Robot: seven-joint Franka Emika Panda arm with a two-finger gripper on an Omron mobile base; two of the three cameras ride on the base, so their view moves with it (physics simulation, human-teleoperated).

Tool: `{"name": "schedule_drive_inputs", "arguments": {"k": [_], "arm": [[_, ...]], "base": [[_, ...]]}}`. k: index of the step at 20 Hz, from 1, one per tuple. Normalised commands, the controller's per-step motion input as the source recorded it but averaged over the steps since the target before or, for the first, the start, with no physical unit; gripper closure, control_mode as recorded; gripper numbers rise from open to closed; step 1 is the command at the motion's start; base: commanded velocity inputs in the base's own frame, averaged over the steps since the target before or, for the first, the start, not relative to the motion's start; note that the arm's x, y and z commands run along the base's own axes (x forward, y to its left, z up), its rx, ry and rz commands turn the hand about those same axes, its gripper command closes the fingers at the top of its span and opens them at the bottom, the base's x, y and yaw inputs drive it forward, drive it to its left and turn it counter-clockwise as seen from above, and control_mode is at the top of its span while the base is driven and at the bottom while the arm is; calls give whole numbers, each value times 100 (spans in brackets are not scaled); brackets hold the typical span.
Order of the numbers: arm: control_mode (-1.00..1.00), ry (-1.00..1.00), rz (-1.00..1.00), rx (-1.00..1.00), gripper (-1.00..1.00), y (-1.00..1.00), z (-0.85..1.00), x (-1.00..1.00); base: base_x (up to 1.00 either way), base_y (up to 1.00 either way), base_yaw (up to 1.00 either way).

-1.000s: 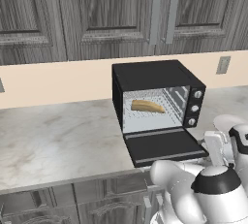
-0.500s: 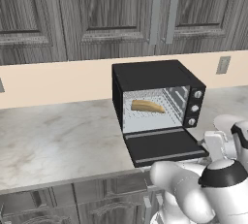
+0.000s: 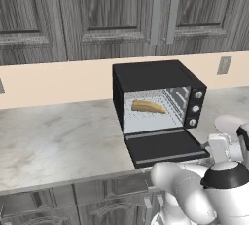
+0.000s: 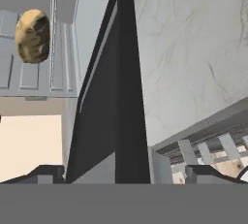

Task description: Pull the toaster oven rack outwards. Pick up the baguette from the plate and place it on the toaster oven rack. Close the toaster oven door fully and set the temperature to the lowest setting.

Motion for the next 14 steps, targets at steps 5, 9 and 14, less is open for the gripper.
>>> {"name": "schedule_drive_inputs", "arguments": {"k": [5,9,14], "arm": [[-100,1,-4,0,-100,7,-15,40],[-100,2,-7,0,-100,4,-8,37],[-100,0,-1,0,-100,21,-1,-27]], "base": [[0,0,0],[0,0,0],[0,0,0]]}}
